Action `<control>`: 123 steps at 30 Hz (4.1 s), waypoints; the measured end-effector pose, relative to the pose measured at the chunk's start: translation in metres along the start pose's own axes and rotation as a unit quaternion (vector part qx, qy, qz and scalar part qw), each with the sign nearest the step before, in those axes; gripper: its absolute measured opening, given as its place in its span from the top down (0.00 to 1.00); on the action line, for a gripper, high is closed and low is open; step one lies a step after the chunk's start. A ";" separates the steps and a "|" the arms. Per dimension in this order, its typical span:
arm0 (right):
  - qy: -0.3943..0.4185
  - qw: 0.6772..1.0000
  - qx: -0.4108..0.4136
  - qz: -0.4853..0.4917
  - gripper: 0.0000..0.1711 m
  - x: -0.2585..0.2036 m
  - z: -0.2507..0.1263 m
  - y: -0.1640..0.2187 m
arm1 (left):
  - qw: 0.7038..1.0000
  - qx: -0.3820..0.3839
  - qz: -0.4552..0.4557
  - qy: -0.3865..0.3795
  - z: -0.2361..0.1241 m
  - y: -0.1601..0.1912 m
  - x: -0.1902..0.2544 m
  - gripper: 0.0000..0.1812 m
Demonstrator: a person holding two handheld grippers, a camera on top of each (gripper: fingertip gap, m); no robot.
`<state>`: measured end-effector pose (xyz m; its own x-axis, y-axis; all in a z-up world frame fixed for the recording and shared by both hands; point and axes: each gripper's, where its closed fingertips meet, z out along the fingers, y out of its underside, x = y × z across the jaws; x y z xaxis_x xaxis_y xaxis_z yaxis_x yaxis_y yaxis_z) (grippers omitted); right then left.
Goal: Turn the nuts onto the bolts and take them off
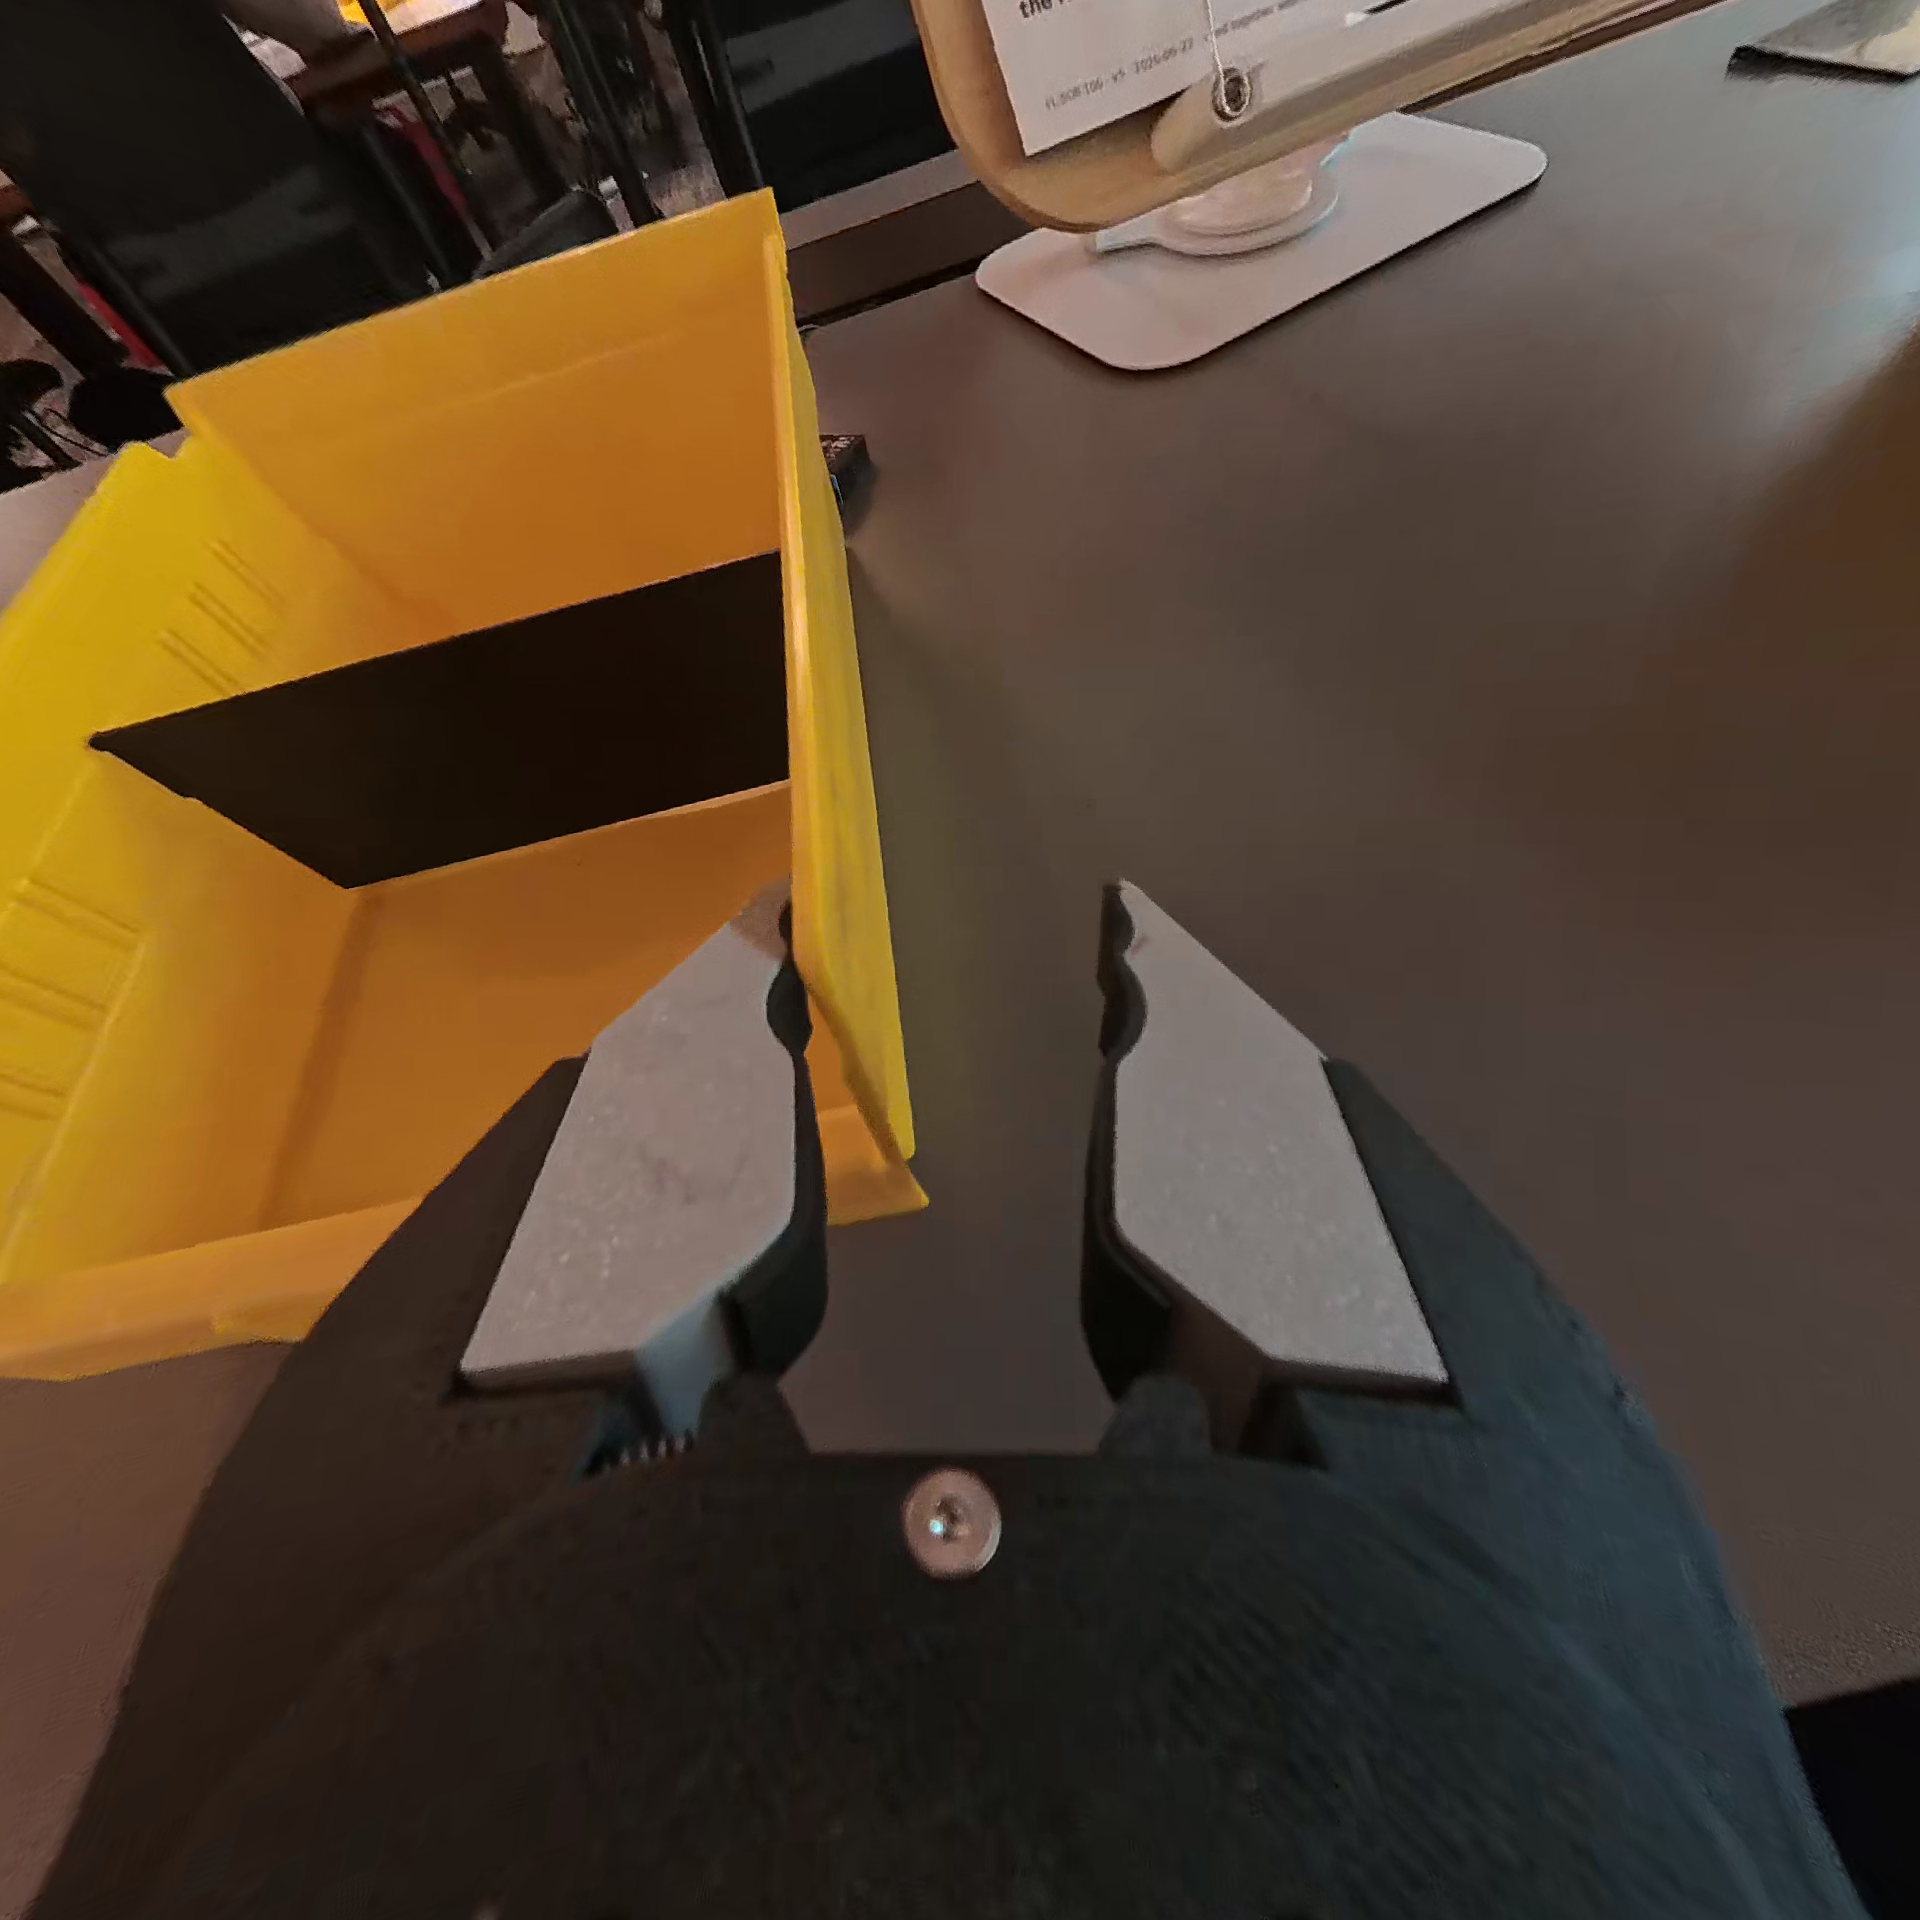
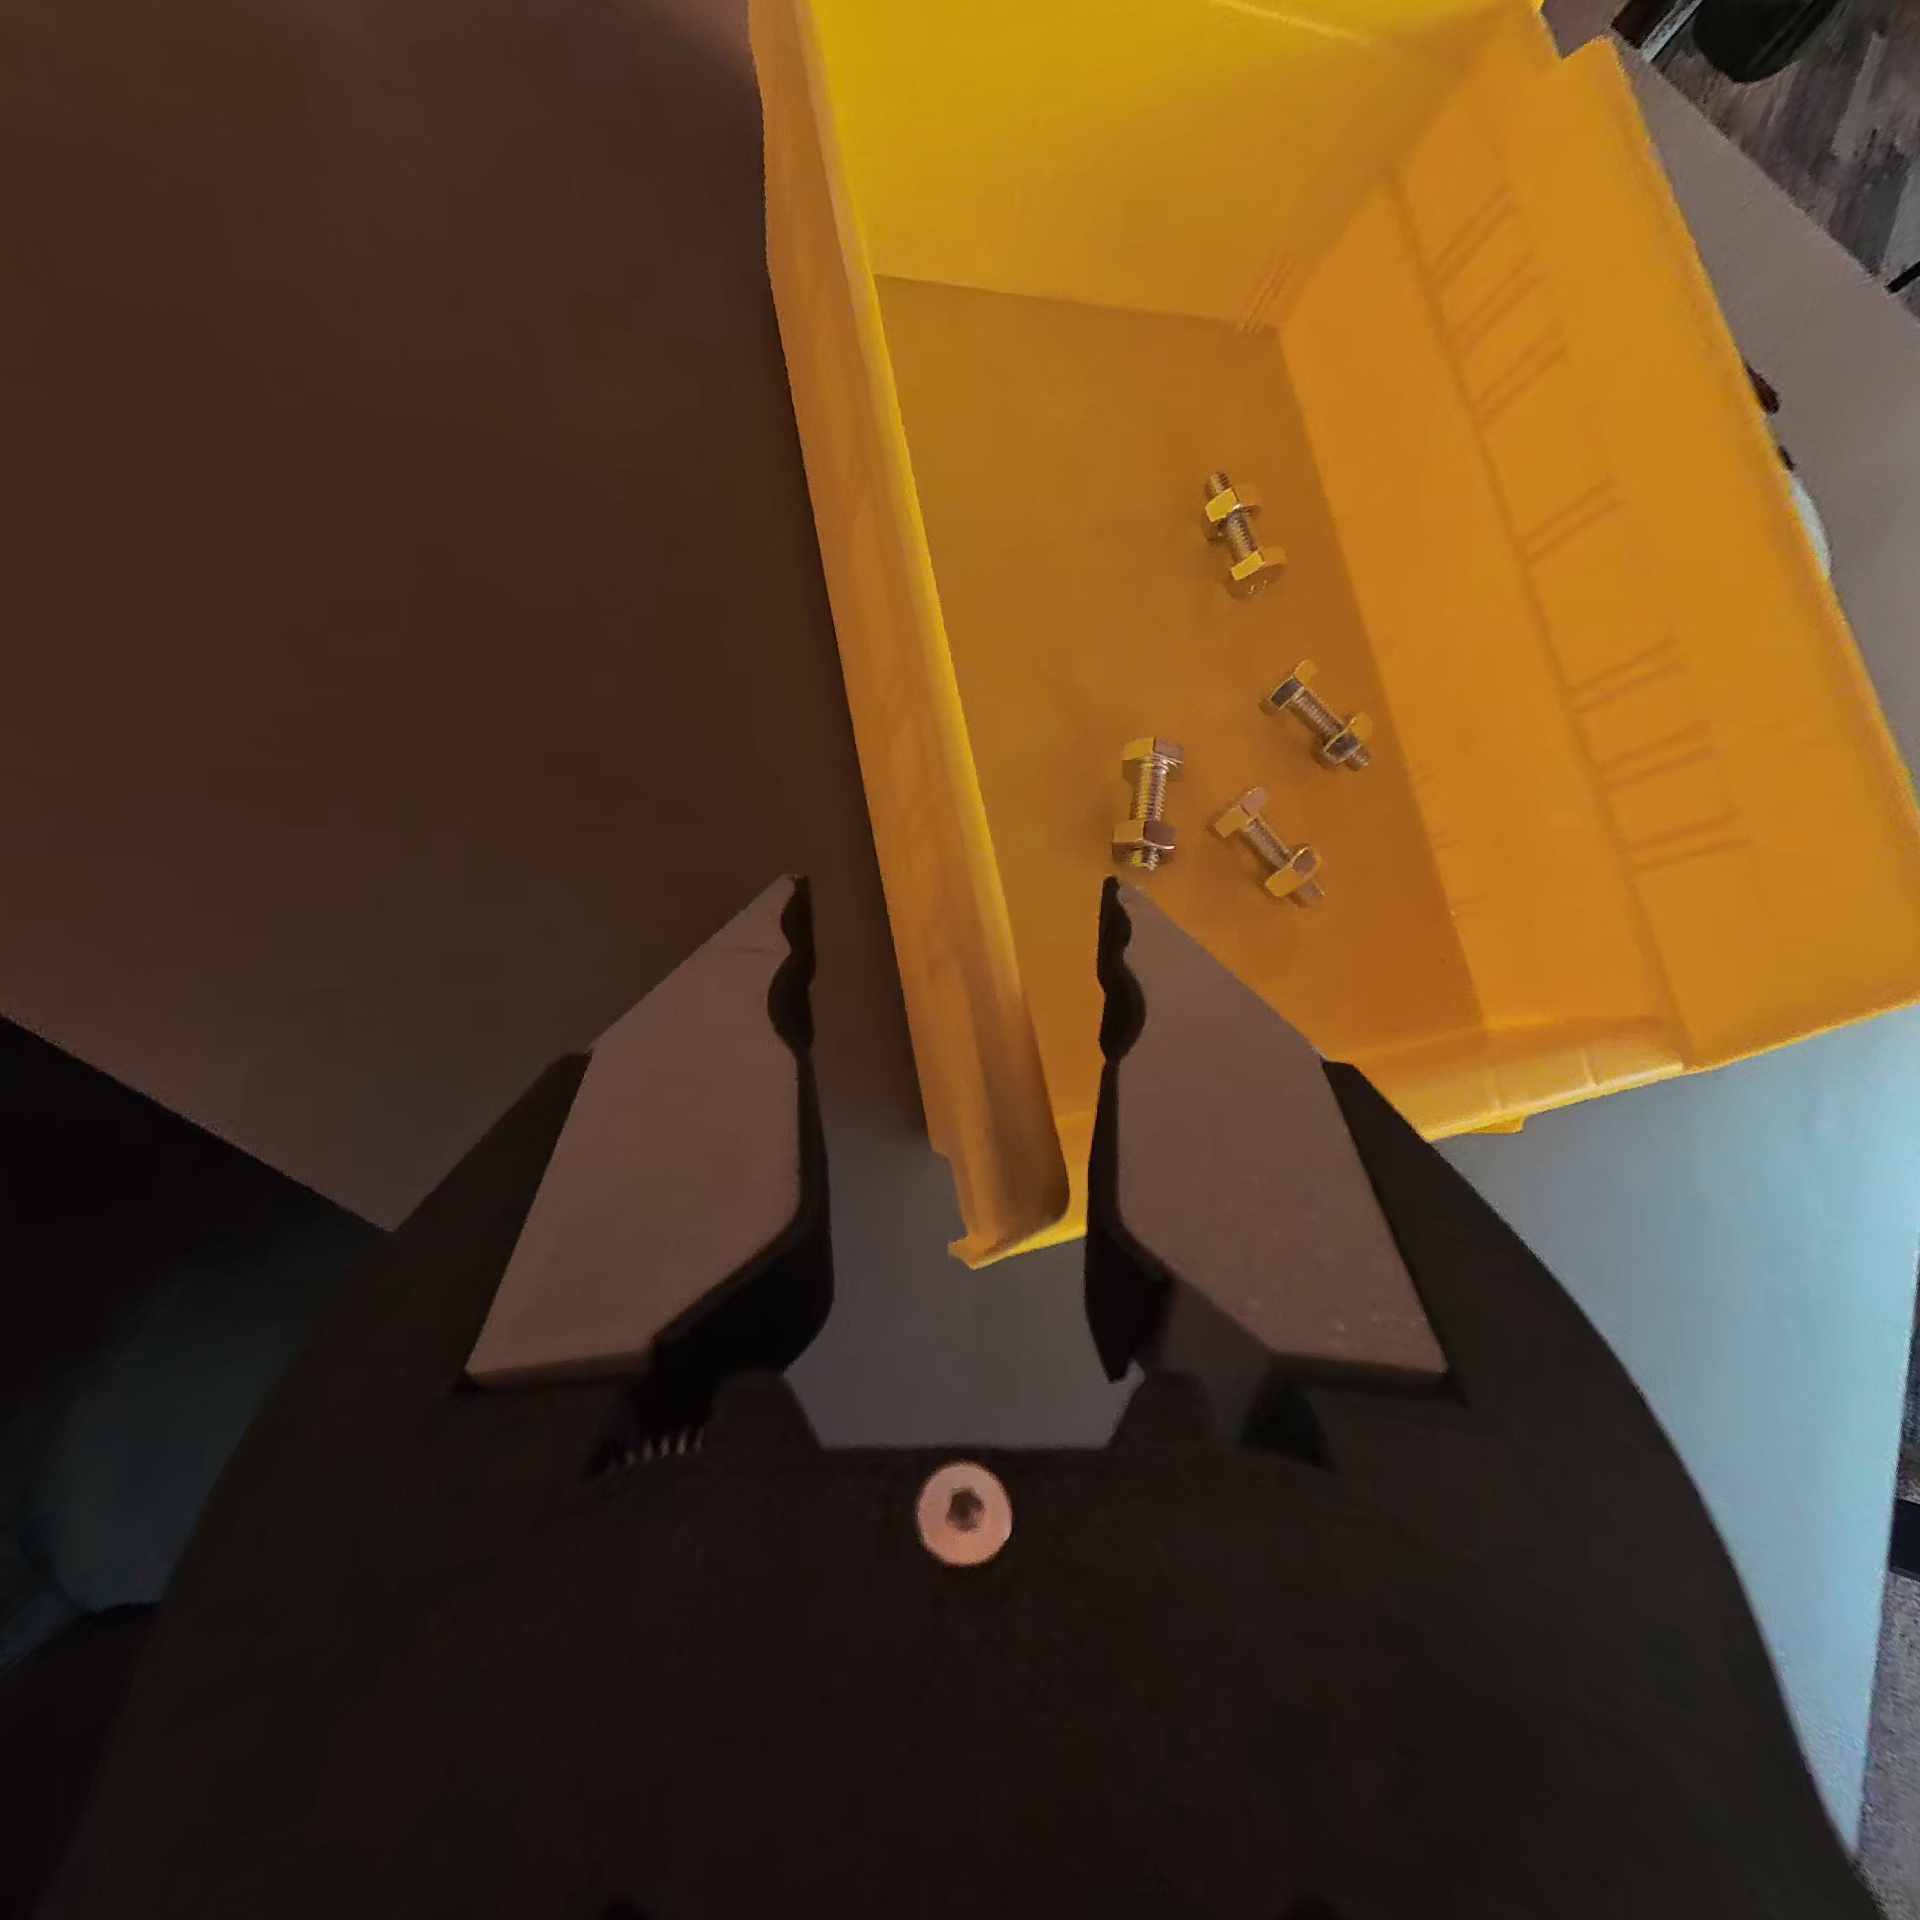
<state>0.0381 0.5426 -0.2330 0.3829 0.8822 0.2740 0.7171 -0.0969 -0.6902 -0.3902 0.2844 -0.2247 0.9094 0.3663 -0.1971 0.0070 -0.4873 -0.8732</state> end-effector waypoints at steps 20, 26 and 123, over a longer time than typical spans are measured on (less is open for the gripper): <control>-0.045 0.999 0.011 0.009 0.98 -0.026 0.004 -0.013 | 0.999 -0.004 0.035 -0.029 0.006 0.004 -0.028 0.99; -0.014 1.000 0.005 -0.015 0.97 -0.035 0.003 -0.017 | 0.999 0.014 0.031 -0.022 -0.006 0.005 -0.039 0.99; -0.007 0.995 0.071 -0.068 0.64 -0.189 -0.033 -0.077 | 0.992 -0.010 0.001 0.128 -0.102 0.015 0.029 0.64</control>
<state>-0.0707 0.3687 -0.2094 0.2797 0.8892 0.3620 0.6717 0.0882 -0.7355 -0.3215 0.2069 -0.1985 0.9850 0.1537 -0.0779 0.0105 -0.5049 -0.8631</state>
